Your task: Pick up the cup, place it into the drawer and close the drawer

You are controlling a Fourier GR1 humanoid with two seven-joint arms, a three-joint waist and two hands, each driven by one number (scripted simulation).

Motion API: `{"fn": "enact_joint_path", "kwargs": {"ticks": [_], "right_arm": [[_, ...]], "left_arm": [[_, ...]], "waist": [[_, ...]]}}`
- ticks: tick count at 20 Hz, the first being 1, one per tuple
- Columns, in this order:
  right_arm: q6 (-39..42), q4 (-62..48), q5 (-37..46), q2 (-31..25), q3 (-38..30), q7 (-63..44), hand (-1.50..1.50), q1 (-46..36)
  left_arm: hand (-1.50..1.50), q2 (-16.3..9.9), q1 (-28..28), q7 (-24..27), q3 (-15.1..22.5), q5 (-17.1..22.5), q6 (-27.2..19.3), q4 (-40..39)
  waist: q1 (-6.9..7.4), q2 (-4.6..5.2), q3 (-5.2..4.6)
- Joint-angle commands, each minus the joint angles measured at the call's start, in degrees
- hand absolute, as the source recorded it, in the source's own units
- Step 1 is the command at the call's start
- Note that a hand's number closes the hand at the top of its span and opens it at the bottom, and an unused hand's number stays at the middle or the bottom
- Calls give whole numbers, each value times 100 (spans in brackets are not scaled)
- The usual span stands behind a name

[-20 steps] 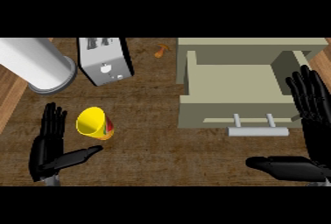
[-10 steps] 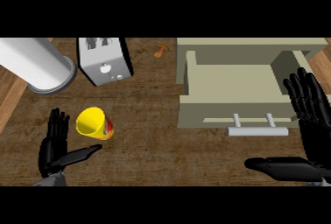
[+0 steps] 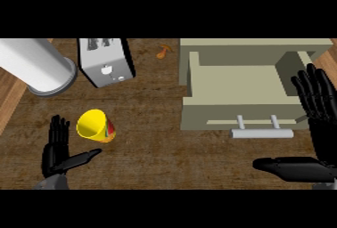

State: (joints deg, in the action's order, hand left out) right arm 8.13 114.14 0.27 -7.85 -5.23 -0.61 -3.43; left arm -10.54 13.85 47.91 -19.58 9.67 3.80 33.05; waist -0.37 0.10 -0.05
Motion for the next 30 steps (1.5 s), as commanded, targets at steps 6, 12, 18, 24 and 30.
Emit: {"fn": "enact_joint_path", "kwargs": {"ticks": [6, 12, 18, 24, 30], "right_arm": [[-16, -308, 239, 170, 139, 386, -150, 5], [-18, -314, 253, 201, 186, 281, -150, -85], [187, -186, -97, 79, -65, 263, -150, 73], [186, -440, -96, -23, -85, -28, -150, -430], [233, -368, -215, -11, -180, 98, -150, -253]], "left_arm": [[-150, -267, 1121, 1150, -185, -146, 43, -2037], [-150, -427, 1271, 1154, -183, -154, 241, -2267], [-150, -234, 1145, 1525, -225, -99, 501, -2310], [-150, -417, 1260, 1339, -220, -69, 1166, -2323], [-150, 38, 1343, 1530, -179, -25, 1388, -2119]], "waist": [[-54, 24, -8], [-52, 26, -8], [-84, 33, -11], [-84, 52, -17], [-88, 41, -14]]}}
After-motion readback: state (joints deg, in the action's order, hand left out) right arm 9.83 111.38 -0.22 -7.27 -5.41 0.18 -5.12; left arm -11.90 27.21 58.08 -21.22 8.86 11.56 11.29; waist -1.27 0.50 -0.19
